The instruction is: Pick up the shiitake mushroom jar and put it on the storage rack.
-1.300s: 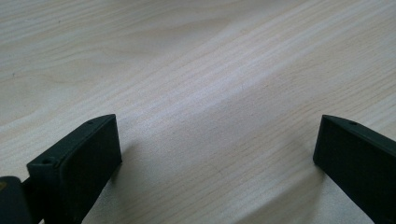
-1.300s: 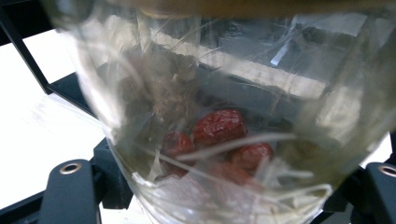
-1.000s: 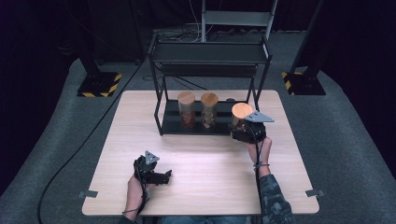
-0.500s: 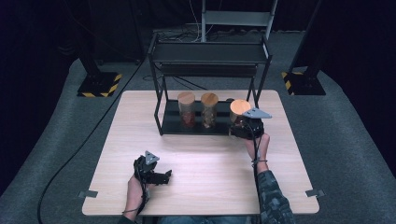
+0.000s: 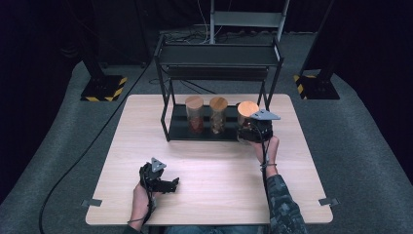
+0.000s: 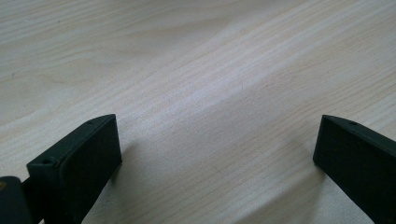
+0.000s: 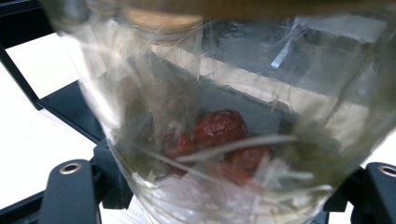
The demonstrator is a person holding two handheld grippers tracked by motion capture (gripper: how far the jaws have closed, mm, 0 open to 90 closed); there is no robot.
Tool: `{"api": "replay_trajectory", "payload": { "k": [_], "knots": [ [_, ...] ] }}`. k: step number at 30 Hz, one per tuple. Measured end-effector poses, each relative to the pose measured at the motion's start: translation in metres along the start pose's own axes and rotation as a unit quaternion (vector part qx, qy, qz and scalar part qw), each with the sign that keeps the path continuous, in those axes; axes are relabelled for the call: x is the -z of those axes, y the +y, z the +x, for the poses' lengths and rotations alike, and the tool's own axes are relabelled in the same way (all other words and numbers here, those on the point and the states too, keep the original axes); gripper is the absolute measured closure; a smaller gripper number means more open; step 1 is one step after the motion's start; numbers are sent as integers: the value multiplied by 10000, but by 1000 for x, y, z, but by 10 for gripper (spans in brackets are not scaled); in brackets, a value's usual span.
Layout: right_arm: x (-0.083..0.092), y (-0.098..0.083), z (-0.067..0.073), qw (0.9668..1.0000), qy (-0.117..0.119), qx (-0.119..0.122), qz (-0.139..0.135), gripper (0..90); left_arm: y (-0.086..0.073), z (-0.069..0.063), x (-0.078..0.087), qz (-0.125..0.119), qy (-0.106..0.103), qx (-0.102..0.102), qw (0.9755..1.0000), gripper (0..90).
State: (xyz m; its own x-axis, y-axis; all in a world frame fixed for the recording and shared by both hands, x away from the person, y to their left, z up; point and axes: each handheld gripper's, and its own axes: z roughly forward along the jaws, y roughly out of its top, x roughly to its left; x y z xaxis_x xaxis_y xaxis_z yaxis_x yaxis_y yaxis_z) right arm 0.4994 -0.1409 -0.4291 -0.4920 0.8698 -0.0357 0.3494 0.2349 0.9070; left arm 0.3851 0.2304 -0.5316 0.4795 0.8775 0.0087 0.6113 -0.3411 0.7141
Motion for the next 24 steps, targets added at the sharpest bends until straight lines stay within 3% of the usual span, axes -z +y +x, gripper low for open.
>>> {"api": "replay_trajectory", "payload": {
  "k": [24],
  "knots": [
    [-10,7,-4,10000,-42,-40,55,243,0,0,0,6,1,-8,10000,2]
  ]
}}
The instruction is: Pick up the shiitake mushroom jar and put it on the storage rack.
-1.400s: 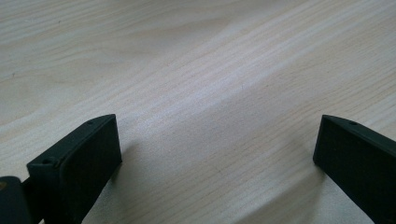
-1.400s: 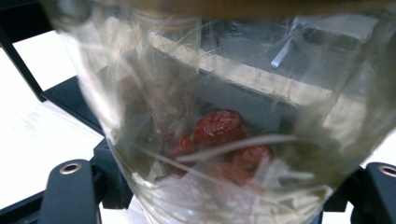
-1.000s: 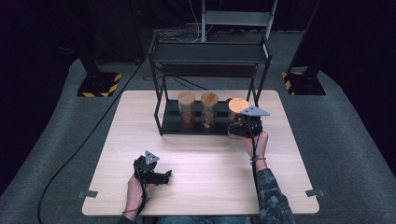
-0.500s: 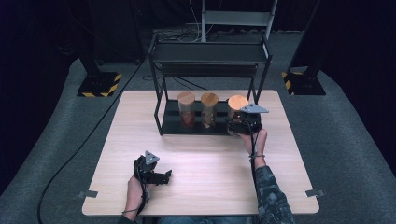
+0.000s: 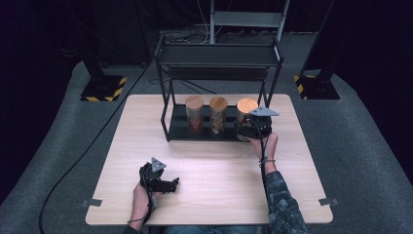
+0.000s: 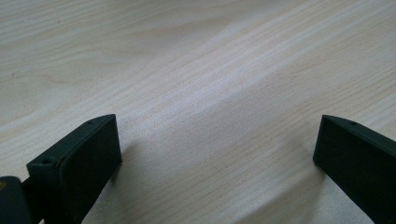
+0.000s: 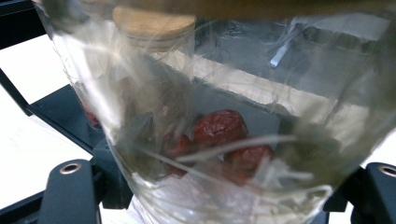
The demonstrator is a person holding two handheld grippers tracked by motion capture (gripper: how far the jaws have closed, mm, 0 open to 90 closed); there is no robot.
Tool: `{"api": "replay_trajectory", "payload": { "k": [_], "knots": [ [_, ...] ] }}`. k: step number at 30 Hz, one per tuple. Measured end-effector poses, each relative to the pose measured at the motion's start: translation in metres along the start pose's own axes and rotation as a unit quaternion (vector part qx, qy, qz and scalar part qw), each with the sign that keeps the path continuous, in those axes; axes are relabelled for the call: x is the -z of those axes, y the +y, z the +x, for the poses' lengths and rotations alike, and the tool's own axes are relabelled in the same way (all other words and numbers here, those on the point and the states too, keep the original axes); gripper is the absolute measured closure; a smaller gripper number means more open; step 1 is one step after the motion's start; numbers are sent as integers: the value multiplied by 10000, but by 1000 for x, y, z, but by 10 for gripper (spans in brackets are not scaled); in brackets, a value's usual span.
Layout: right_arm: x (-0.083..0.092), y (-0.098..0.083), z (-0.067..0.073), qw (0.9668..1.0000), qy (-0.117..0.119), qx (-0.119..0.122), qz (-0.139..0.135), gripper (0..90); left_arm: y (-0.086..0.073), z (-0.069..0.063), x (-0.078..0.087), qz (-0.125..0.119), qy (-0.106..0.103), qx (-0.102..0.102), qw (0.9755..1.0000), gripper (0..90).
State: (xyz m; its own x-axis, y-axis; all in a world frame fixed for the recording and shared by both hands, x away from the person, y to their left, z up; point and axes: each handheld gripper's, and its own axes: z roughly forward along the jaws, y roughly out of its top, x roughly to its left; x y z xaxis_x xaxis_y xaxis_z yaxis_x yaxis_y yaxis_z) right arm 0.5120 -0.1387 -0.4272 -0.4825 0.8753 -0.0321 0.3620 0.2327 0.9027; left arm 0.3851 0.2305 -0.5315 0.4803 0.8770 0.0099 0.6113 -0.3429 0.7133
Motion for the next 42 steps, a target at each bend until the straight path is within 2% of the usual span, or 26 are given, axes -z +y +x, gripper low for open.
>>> {"api": "replay_trajectory", "payload": {
  "k": [9,28,42],
  "knots": [
    [-5,1,-1,10000,-40,-2,32,243,0,0,0,-1,-1,-4,10000,2],
    [-22,-5,-9,9995,-167,-203,174,243,0,0,0,1,-4,-7,10000,2],
    [-29,-8,-12,9993,-256,-194,187,243,0,0,0,-2,-2,-8,10000,2]
  ]
}}
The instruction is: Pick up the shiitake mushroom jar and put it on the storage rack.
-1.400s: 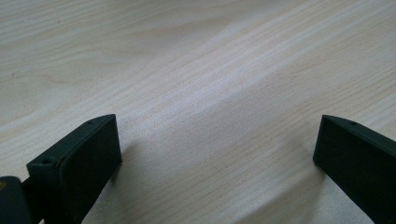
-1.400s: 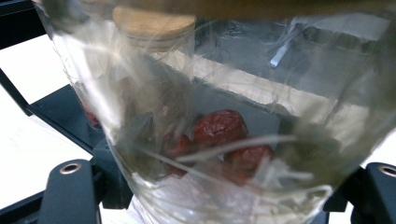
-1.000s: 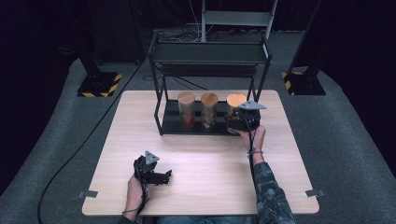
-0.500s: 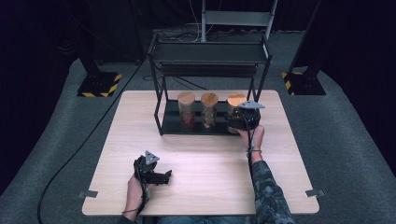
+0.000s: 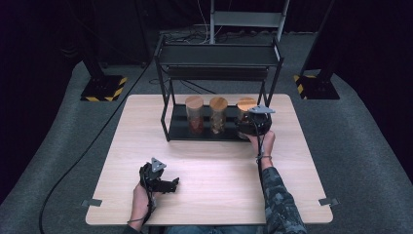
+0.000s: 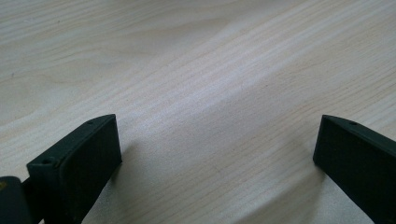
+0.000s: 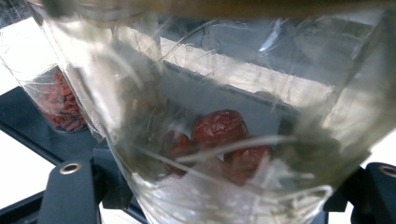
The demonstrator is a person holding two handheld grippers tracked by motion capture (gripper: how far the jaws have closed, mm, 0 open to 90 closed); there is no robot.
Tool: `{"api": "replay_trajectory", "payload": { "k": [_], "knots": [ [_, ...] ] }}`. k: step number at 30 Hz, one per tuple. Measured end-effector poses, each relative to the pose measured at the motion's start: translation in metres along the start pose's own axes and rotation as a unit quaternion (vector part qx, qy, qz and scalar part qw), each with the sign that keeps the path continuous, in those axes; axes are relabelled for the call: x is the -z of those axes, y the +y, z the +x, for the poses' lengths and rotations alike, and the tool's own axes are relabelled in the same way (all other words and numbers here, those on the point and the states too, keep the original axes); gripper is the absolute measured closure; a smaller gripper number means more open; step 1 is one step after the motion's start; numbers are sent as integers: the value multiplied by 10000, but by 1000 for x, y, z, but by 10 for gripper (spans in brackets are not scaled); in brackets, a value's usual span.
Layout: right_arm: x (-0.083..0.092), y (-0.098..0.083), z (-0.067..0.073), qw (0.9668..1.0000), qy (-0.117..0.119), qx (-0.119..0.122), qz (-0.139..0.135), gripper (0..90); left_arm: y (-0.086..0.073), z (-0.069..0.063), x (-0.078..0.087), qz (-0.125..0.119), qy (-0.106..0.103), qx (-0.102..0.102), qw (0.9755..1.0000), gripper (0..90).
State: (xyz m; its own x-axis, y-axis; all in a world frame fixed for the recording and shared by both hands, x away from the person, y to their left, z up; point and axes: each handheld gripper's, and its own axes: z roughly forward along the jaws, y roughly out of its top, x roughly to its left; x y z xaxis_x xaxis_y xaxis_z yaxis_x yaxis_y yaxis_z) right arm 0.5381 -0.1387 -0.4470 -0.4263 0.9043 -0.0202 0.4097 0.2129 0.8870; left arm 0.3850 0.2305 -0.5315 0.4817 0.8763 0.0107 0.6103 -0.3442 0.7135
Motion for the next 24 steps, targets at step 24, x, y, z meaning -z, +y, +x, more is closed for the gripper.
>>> {"api": "replay_trajectory", "payload": {
  "k": [24],
  "knots": [
    [-8,5,1,10000,-49,19,-39,243,0,0,0,-2,-3,8,10000,2]
  ]
}}
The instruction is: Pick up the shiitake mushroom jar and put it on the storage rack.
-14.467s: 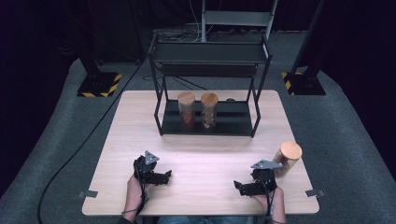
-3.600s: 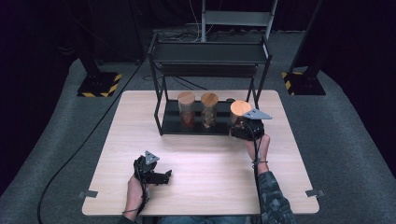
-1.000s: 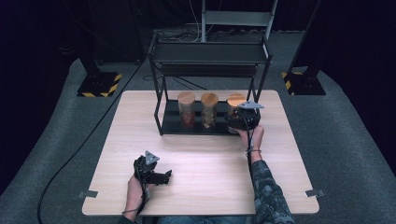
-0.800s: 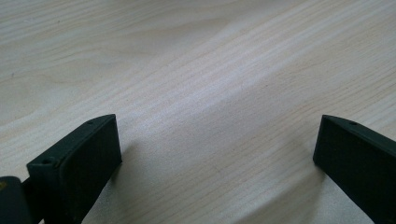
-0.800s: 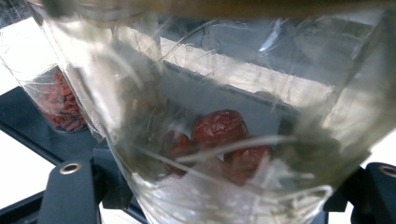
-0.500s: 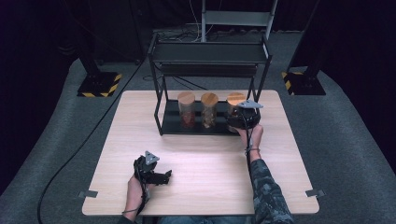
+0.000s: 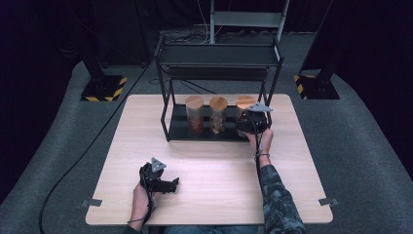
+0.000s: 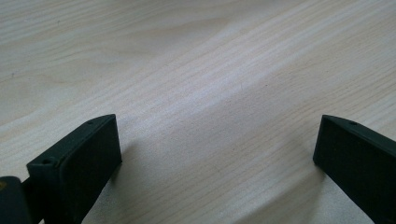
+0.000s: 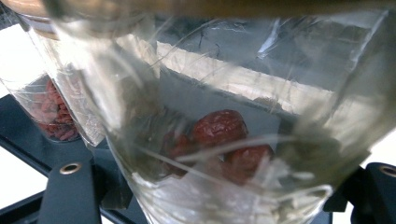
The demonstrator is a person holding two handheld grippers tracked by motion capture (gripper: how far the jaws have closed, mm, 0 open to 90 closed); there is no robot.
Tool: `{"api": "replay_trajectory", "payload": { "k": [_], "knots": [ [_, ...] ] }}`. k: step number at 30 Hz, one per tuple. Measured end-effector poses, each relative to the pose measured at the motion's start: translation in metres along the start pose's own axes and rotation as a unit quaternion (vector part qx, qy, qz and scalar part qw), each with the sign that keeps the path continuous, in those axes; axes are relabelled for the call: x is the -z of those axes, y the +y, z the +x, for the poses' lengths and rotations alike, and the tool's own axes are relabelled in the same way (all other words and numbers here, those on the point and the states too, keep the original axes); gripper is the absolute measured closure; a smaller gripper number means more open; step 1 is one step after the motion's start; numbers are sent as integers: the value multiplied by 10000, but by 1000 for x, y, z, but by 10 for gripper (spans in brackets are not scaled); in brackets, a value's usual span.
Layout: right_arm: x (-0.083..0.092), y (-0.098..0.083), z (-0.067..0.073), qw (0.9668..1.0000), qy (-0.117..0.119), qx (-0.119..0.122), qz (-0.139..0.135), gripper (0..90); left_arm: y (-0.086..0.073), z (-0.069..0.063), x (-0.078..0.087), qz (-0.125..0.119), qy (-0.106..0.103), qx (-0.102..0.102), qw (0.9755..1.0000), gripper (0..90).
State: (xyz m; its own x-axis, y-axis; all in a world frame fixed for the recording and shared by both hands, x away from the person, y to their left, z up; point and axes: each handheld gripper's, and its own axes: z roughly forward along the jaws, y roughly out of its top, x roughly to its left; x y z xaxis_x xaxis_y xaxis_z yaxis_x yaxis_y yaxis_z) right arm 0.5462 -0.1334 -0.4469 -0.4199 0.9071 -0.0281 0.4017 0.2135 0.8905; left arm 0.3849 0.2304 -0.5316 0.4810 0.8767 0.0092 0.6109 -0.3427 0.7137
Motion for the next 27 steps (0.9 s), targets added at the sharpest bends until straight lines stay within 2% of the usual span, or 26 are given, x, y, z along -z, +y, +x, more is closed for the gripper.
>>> {"api": "replay_trajectory", "payload": {
  "k": [8,24,27],
  "knots": [
    [-4,0,-1,10000,-23,-59,-19,243,0,0,0,0,0,-1,10000,2],
    [-11,3,1,10000,-55,29,28,243,0,0,0,1,-1,-2,10000,2],
    [-13,2,1,10000,-63,-14,32,243,0,0,0,1,-1,-1,10000,2]
  ]
}}
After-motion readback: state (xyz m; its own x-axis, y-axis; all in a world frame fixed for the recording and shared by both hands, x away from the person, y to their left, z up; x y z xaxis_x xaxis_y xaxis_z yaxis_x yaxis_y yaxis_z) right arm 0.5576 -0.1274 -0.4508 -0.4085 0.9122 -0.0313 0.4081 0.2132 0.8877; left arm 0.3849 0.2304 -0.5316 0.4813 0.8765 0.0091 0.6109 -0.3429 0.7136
